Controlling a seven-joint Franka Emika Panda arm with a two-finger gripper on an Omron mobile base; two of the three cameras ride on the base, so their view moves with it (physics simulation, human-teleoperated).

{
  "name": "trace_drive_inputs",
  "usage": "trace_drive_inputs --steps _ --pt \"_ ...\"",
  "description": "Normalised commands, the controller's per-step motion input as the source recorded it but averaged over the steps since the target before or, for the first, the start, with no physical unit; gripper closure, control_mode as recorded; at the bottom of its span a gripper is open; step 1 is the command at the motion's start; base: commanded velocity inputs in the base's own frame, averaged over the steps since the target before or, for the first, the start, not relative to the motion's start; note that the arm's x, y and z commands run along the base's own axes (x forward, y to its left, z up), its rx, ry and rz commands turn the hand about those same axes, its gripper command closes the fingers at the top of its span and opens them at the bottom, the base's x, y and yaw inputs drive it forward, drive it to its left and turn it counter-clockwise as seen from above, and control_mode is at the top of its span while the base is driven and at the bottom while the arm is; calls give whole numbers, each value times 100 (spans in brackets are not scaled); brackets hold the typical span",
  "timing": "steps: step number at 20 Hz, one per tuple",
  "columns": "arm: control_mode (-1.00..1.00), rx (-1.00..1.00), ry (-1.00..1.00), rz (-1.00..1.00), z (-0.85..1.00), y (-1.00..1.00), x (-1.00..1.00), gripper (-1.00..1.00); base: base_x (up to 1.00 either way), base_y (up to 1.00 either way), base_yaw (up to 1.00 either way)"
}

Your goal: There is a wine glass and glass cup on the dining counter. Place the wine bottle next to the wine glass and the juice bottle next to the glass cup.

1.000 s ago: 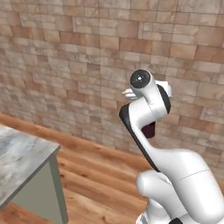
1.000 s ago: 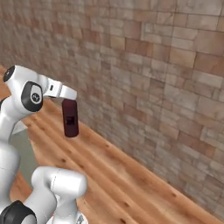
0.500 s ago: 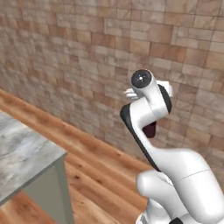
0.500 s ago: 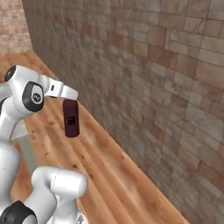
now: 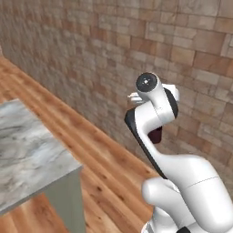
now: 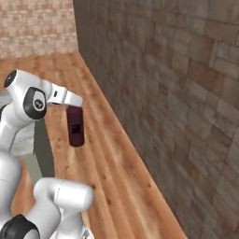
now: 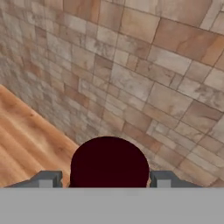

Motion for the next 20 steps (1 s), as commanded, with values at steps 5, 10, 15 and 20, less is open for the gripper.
trace_drive_inputs --steps 5,10,15,20 --pt "100 0 0 0 0 0 0 100 68 -19 37" --pt "100 0 0 0 0 0 0 100 68 -25 30" --pt "100 0 0 0 0 0 0 100 68 -25 29" --pt "100 0 0 0 0 0 0 100 65 -30 23"
